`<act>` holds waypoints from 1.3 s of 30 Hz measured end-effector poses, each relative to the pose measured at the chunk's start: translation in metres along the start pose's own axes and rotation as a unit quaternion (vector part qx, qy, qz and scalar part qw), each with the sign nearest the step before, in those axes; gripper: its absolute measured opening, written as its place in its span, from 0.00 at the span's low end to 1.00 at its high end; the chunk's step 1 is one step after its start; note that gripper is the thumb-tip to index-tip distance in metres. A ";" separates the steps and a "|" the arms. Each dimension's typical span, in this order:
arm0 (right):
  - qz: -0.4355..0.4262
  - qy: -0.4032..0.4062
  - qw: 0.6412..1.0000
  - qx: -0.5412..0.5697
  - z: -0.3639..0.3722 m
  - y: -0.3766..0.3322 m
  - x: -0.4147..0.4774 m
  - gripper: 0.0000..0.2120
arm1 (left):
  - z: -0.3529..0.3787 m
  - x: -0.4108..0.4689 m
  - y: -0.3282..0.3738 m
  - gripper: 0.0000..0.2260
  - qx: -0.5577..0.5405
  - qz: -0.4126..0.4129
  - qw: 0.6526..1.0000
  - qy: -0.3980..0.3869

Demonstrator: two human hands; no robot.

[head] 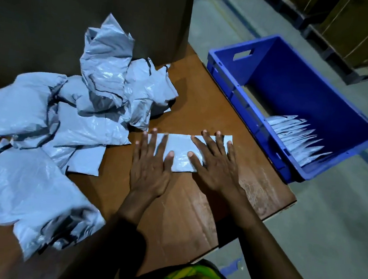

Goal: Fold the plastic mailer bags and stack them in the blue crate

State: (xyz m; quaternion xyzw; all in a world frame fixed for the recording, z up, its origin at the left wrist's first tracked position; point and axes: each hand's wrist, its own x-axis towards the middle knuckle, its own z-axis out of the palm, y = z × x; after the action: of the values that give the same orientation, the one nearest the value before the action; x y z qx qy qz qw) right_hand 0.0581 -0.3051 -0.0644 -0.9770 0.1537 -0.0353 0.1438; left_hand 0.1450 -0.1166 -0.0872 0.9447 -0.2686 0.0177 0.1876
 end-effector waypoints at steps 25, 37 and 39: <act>-0.121 0.056 0.972 0.196 0.008 -0.031 0.025 0.17 | -0.016 0.004 0.012 0.30 0.047 -0.008 0.999 0.008; -0.005 0.057 0.998 -0.006 0.004 0.017 -0.012 0.27 | 0.007 0.024 0.024 0.28 0.001 0.098 0.994 -0.052; 0.006 0.055 0.998 -0.013 0.005 0.017 -0.009 0.26 | 0.004 0.030 0.022 0.31 -0.010 0.089 0.992 -0.090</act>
State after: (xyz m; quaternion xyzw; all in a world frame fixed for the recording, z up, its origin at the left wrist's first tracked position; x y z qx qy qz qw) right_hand 0.0455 -0.3165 -0.0747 -0.9743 0.1676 -0.0864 0.1230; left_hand 0.1594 -0.1505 -0.0798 0.9128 -0.3675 -0.0531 0.1701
